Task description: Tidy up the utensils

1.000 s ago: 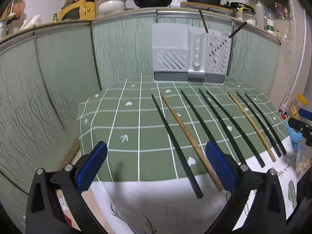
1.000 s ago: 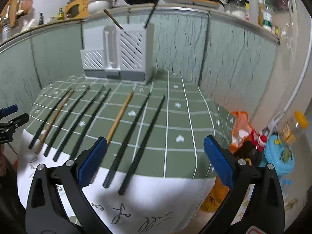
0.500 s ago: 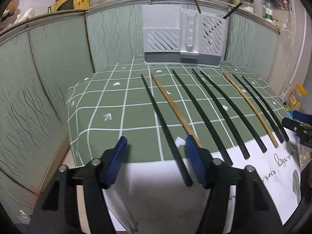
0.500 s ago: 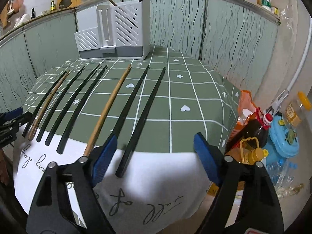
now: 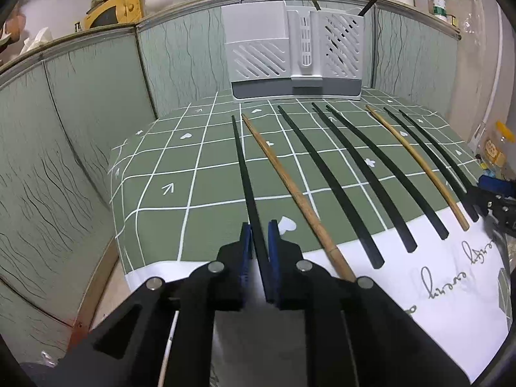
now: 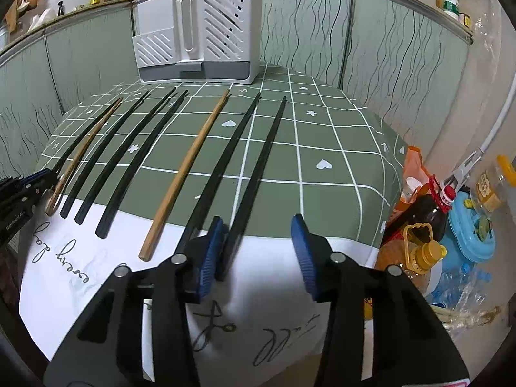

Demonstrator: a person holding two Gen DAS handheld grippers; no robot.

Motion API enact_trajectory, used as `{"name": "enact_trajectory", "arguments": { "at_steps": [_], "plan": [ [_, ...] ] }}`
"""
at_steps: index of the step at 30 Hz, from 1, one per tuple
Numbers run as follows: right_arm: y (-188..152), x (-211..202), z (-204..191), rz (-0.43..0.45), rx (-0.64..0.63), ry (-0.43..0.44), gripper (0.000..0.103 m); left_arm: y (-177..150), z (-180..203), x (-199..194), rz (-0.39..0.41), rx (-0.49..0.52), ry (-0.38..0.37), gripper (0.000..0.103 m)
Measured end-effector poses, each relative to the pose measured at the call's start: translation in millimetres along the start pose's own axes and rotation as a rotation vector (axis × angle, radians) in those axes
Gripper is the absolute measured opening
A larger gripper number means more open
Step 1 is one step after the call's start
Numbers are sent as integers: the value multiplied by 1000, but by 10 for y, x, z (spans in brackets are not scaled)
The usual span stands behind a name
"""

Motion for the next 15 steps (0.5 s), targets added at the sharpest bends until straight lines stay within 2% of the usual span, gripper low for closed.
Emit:
{"name": "enact_trajectory", "arguments": {
  "at_steps": [2, 4, 7, 11, 15],
  "plan": [
    [6, 6, 1, 3, 8, -6, 34, 4, -17, 4, -2, -16, -7, 9],
    [4, 4, 10, 4, 13, -16, 23, 7, -26, 10, -5, -21, -8, 7],
    [3, 9, 30, 3, 20, -30, 12, 16, -38, 26, -9, -35, -16, 6],
    [6, 14, 73, 0, 36, -33, 7, 19, -45, 28, -10, -49, -23, 6],
    [7, 15, 115, 2, 57, -30, 6, 20, -63, 24, -10, -72, -33, 6]
  ]
}}
Point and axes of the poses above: each gripper's, at about its wrist camera, not at the fingertips, and x roughly the way its jaws point, z to its right, y to its top, the point moved 7 cm from there along x, roughly the way its jaws point, and after that the axes turned 10 degrees about z, right-handed, at the moved point
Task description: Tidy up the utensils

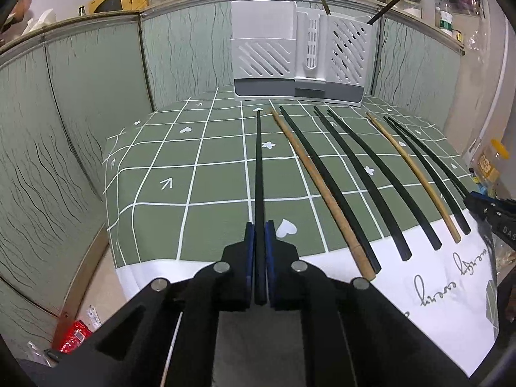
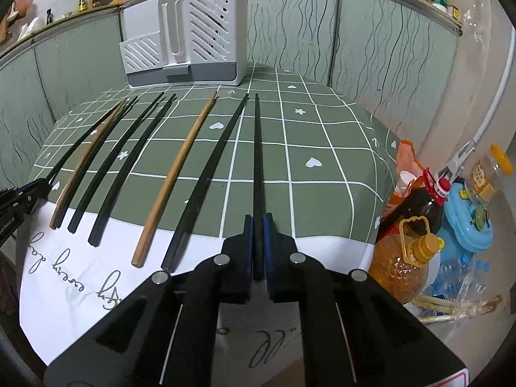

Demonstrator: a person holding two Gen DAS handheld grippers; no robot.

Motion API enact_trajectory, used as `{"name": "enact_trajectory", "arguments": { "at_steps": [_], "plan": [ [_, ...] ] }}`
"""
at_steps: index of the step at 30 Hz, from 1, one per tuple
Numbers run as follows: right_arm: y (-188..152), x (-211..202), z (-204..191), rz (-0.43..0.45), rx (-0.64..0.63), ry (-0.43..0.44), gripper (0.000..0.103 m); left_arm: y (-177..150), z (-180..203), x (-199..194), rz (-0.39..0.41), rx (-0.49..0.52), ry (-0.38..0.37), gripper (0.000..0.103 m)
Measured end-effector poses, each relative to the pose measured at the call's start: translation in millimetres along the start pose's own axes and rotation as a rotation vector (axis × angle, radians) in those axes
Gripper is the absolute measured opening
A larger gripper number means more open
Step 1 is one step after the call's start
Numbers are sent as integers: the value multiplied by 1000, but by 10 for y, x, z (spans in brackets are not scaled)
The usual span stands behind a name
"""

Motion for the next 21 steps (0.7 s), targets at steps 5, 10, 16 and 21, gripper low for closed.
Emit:
{"name": "enact_trajectory", "arguments": {
  "at_steps": [5, 10, 16, 21],
  "plan": [
    [15, -48, 38, 18, 27, 13, 6, 28, -45, -24, 6, -26, -6, 6],
    [72, -136, 48, 31, 42, 34, 6, 173, -43, -170, 55, -7, -7, 6],
    [208, -317, 38, 72, 22, 52, 6, 331, -88, -342, 92, -19, -23, 6],
    [378, -479, 100, 105, 28, 61, 6, 545, -142, -516, 133, -33, -38, 6]
  ]
}}
Point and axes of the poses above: each gripper's, at about its wrist camera, not at the fingertips, and x roughly the way its jaws point, z to its right, y to its top, the point moved 7 cm from there along x, roughly the way its jaws point, and after that the axes turned 10 degrees about z, right-handed, at the moved point
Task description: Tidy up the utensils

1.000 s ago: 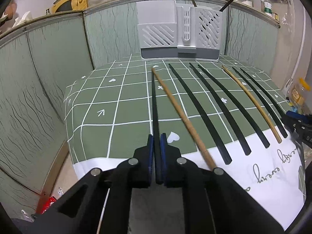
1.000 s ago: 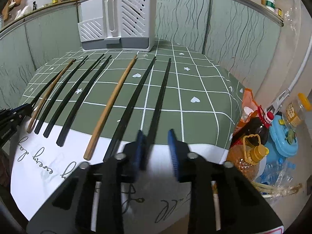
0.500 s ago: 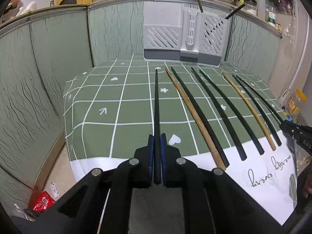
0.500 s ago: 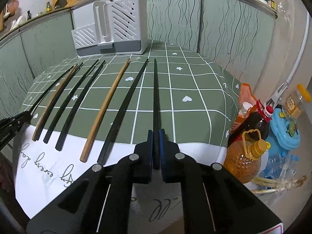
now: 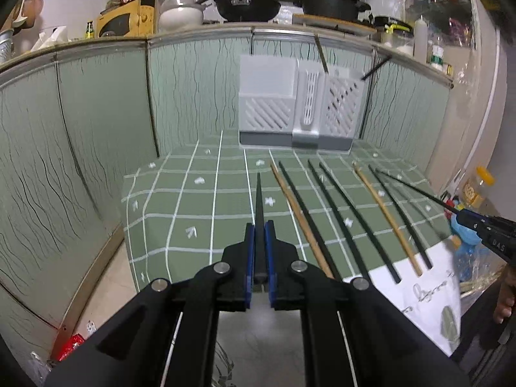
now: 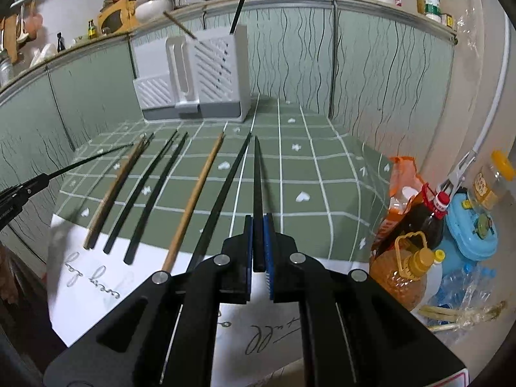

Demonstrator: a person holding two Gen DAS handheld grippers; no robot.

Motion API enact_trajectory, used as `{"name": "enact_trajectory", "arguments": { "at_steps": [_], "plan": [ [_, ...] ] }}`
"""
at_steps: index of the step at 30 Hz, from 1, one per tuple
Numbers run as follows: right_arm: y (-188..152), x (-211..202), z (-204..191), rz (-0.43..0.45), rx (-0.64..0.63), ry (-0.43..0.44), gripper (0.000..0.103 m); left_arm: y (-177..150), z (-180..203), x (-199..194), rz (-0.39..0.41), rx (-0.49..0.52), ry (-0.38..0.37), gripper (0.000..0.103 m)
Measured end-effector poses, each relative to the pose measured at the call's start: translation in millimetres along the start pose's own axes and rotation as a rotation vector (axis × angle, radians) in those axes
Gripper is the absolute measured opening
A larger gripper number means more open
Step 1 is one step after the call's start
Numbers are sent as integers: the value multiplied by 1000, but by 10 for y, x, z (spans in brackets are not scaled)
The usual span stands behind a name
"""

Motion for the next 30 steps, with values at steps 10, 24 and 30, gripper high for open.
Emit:
{"name": "enact_trajectory", "arguments": {
  "at_steps": [10, 24, 30],
  "plan": [
    [498, -290, -5, 84, -18, 32, 6, 478, -64, -206, 65, -19, -35, 6],
    [969, -494, 1, 151, -12, 60, 6, 849, -70, -341, 104, -24, -75, 6],
    [1051, -567, -20, 168, -18, 64, 6, 883, -48, -394, 109, -28, -90, 6]
  ]
}}
Point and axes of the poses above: each gripper's, at about its wrist camera, not at the fingertips, and x roughly the way its jaws point, z to its right, y to its top, the point moved 7 cm from there along x, roughly the way its jaws point, and after that the axes turned 10 degrees about z, right-handed, at the moved point
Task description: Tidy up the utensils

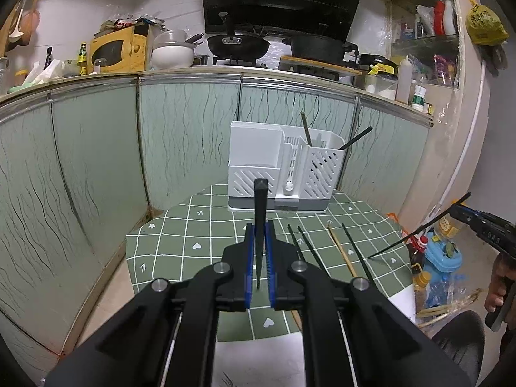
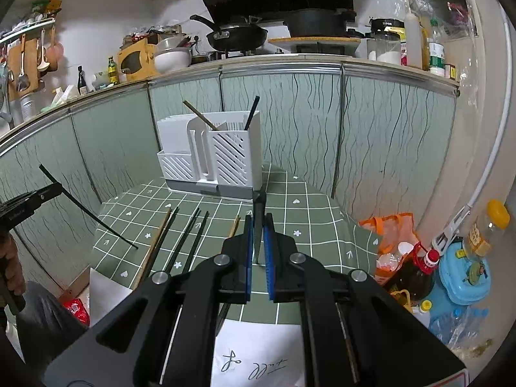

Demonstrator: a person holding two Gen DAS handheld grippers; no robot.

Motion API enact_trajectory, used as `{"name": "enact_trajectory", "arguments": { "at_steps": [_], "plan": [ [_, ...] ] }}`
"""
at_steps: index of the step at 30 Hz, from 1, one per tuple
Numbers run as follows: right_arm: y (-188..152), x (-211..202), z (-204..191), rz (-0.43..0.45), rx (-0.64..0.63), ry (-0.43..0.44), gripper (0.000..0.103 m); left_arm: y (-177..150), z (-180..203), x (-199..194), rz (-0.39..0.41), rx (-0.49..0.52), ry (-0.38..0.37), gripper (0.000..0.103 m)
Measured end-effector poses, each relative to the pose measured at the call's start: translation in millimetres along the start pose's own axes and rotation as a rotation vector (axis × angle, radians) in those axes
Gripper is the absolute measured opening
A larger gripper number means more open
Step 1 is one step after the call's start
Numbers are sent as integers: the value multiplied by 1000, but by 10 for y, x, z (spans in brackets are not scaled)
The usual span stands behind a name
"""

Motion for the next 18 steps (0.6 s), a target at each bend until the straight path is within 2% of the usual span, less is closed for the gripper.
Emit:
{"name": "enact_trajectory", "arguments": {
  "at_steps": [18],
  "plan": [
    [67, -72, -75, 12, -13, 24, 6, 28, 8, 11, 1, 16, -5, 6]
  ]
}}
Point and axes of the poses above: each gripper's, at about its wrist camera, not at the fingertips, and x roughly the way its jaws point, z to its right, y to its top, the point moved 7 cm from there along x, roughly the way its jaws point, and after that the axes turned 10 degrees about z, right-handed, at the moved point
